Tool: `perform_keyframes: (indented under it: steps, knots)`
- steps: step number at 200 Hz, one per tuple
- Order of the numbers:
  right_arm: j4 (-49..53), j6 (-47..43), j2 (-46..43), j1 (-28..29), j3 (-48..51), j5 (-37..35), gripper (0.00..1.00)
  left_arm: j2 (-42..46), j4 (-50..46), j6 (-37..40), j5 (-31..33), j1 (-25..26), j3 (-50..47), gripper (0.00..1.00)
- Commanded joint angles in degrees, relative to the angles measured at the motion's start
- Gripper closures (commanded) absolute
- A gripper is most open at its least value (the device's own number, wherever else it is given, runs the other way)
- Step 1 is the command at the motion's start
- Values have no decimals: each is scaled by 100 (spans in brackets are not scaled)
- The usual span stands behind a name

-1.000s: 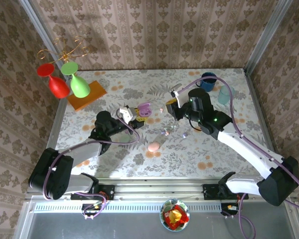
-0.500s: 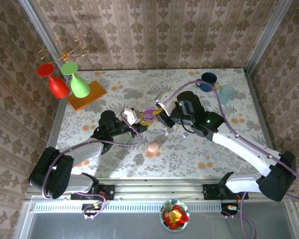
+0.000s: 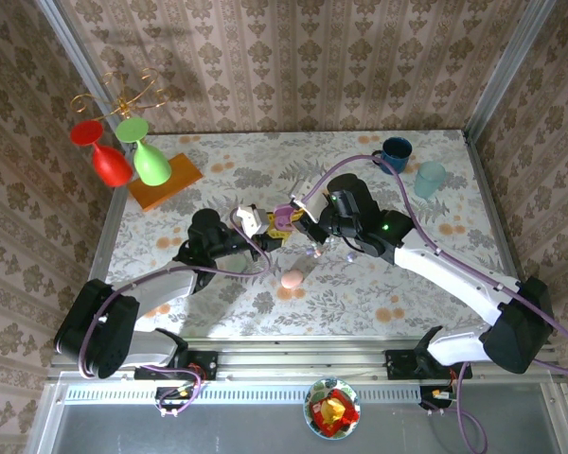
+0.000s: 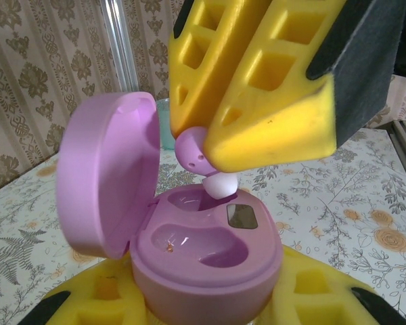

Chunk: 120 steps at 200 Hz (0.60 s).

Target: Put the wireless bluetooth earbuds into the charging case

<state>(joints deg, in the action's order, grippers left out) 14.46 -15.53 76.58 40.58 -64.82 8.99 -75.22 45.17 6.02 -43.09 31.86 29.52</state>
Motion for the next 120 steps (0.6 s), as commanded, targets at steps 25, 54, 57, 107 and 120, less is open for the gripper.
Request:
perform_keyframes:
  steps: [25,54,57,107,120]
  knots:
    - [220,-247,82,47,-146,-213,84,193,-33,26,-24,22,176,76]
    - [225,-258,142,62,-155,-223,84,192,-21,-5,-29,22,193,76]
    - [232,-258,140,63,-162,-223,84,192,-17,-10,-31,22,194,76]
    - [129,-123,74,126,-198,-73,70,227,-32,20,25,22,158,76]
    - [86,-21,18,125,-207,-84,65,217,-34,34,45,22,146,76]
